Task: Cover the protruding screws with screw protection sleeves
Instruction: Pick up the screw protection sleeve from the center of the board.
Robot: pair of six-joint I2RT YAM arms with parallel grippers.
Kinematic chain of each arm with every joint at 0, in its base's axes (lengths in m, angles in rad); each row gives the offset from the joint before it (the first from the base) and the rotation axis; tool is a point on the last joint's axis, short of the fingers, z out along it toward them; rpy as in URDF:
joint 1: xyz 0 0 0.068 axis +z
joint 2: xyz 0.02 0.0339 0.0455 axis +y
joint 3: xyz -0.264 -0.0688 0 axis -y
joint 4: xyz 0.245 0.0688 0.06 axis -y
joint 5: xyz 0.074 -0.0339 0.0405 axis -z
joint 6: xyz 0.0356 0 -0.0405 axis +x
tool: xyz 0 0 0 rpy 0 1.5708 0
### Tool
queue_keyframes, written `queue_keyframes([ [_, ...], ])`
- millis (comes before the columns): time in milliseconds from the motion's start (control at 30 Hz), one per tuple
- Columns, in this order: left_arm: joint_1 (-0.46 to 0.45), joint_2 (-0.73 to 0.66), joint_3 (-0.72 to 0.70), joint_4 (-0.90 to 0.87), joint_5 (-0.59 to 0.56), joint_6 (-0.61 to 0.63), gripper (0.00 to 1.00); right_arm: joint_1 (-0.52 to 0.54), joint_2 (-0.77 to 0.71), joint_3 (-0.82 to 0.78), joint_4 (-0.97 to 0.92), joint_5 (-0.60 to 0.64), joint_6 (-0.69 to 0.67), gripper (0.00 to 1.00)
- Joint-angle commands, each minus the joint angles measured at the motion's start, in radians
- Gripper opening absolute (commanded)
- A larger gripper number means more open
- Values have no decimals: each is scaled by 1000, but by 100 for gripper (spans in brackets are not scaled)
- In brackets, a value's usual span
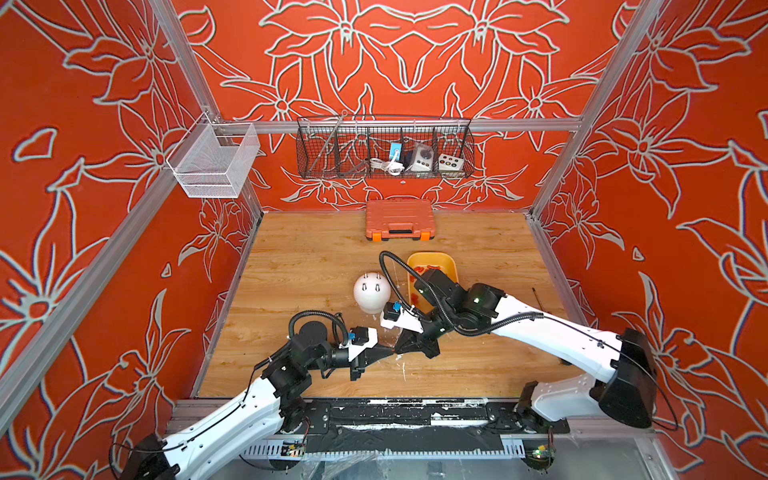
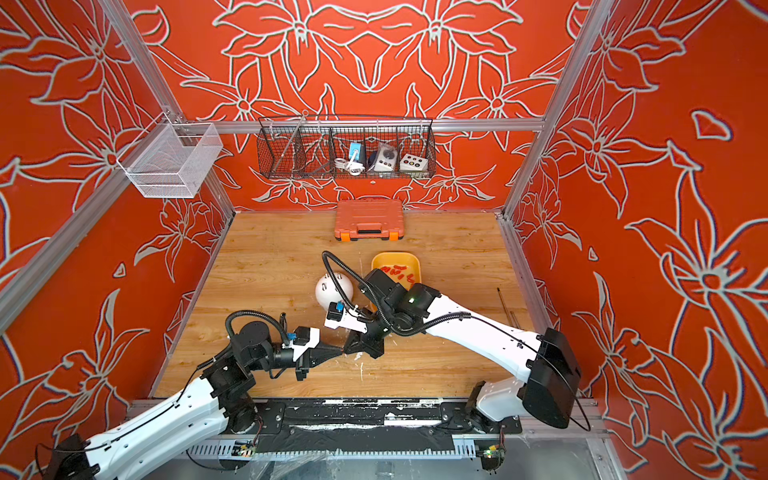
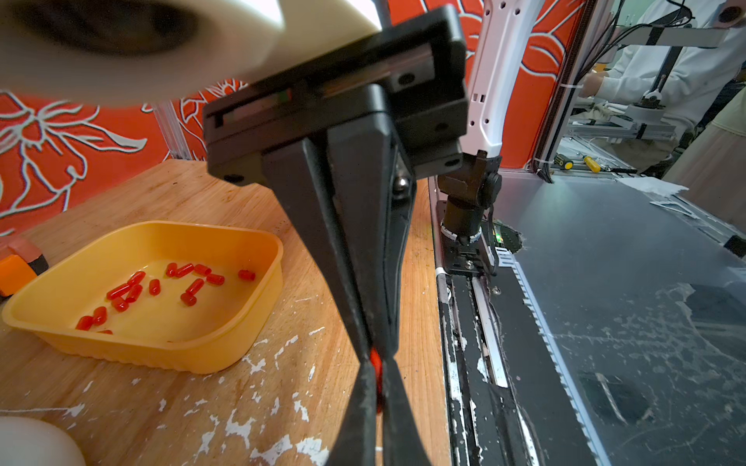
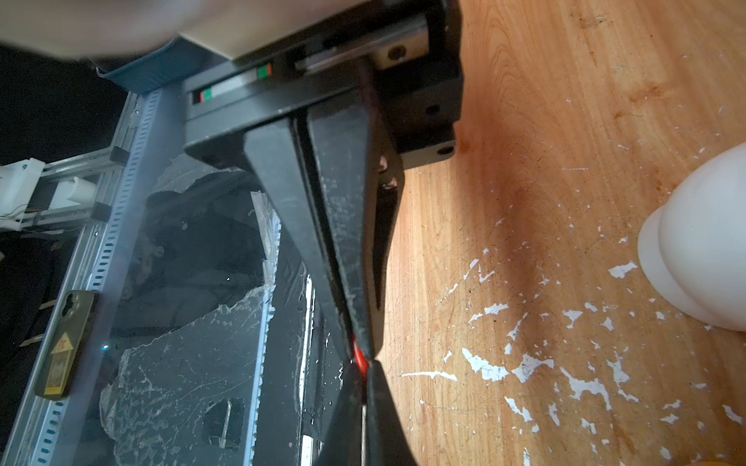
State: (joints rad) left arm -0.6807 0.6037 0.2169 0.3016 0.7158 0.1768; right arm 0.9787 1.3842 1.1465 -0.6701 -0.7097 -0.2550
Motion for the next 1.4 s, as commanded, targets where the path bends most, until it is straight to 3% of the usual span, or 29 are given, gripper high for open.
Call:
queue_keyframes([
  [0, -4, -5, 27, 10, -5, -29, 0, 3, -41, -7, 66, 46, 2, 0],
  [33, -3, -12, 28, 10, -35, -51, 0, 3, -53, -9, 81, 73, 9, 7],
  [67, -3, -22, 27, 18, -75, -80, 0, 2, -68, -13, 100, 109, 21, 25],
  [100, -3, -34, 23, 30, -116, -106, 0, -1, -86, -18, 115, 131, 30, 33],
  [267, 38, -110, -8, 154, -274, -265, 0, -66, -318, -174, 402, 161, 148, 57],
  [400, 137, -104, -16, 300, -280, -408, 0, -157, -433, -344, 736, 134, 364, 60],
  [467, 196, -67, -14, 400, -220, -479, 0, -189, -440, -422, 916, 136, 489, 59],
  [567, 229, -5, -9, 539, -144, -545, 0, -204, -402, -496, 1155, 126, 654, 57],
  [800, 231, 76, -5, 740, -128, -636, 0, -207, -233, -523, 1531, -18, 895, 52],
  [1067, 231, 120, 10, 796, -115, -672, 0, -204, -123, -505, 1708, -68, 989, 52],
  [1233, 231, 130, 13, 795, -111, -672, 0, -189, -83, -436, 1618, -118, 956, 54],
  [1367, 231, 133, 11, 795, -104, -663, 0, -173, -47, -424, 1674, -129, 984, 54],
])
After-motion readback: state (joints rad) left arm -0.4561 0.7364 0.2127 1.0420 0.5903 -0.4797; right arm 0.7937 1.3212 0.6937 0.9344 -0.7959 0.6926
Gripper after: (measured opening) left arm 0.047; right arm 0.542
